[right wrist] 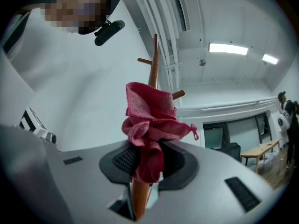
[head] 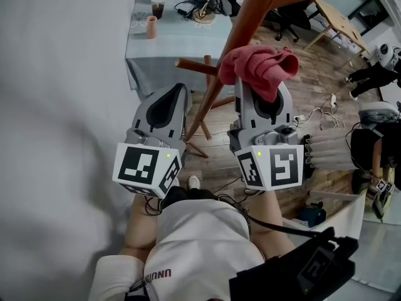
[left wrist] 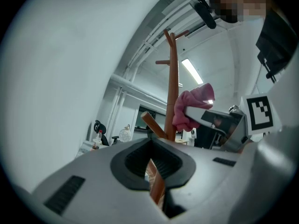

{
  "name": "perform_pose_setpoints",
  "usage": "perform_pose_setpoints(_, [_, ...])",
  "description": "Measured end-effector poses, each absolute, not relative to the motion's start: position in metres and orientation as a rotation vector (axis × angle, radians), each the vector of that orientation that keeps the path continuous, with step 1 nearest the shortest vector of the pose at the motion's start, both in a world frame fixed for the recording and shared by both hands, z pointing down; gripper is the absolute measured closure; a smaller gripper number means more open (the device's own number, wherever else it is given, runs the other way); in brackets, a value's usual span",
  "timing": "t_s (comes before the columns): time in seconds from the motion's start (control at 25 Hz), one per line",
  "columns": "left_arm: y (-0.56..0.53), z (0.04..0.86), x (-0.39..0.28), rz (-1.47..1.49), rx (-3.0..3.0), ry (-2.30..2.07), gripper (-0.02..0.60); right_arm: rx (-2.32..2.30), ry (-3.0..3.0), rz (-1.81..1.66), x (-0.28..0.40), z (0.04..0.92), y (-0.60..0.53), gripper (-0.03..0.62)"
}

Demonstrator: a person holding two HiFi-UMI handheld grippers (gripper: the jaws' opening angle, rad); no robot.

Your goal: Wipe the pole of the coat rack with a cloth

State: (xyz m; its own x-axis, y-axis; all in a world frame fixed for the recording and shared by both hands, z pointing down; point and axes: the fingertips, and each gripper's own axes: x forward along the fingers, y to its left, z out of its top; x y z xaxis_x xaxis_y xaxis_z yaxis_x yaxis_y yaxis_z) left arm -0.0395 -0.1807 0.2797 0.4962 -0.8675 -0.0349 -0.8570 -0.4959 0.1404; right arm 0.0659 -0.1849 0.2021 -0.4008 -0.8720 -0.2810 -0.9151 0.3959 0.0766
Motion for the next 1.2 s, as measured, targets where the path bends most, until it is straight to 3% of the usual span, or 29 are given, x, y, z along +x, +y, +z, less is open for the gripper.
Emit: perform_pose_setpoints(1.2, [-0.177,0.31,-0.037,-0.104,2.56,-1.48,0.568,-1.674,2.545,0.192,0.064,0.252,-0.182,0.484])
